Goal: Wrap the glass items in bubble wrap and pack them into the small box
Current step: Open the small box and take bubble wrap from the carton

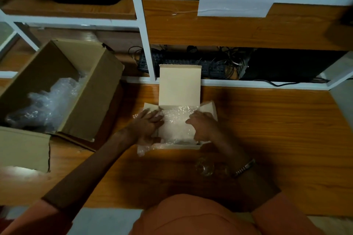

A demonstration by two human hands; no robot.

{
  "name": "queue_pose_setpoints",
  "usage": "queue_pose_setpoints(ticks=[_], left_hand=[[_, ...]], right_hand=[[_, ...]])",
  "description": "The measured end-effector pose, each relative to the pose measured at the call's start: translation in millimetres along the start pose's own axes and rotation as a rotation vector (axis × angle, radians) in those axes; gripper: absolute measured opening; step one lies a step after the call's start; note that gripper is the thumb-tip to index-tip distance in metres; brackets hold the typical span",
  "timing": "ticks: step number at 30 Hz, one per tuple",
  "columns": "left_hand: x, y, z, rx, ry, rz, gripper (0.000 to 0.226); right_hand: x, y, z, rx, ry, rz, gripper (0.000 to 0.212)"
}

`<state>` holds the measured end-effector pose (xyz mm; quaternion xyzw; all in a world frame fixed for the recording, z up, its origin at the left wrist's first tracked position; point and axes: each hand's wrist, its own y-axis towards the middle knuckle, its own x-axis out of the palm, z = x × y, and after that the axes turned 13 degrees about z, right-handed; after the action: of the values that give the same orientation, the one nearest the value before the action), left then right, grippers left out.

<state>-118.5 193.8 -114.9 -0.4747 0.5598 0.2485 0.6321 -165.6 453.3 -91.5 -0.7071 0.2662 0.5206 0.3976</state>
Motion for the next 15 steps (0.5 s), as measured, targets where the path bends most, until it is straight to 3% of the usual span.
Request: queue_pose_setpoints(ticks=[4,11,15], left_hand=[[-3.3,9.9,-2.3,0.031,0.103,0.076,0.087],[-5.9,32.6,5.1,0.152,0.199,0.112,0.08],[-1.2,38.3,-1.1,0.151,0.134,0.05,0.077]], right_hand=[[16.8,1.6,9.4,-0.012,-0.037,0.031,0.066],[26.1,5.4,5.1,-0.082,-0.161,0.047,0.062],[36.2,-0.8,17.0,-0.189,-0.135,0.035,0.041]])
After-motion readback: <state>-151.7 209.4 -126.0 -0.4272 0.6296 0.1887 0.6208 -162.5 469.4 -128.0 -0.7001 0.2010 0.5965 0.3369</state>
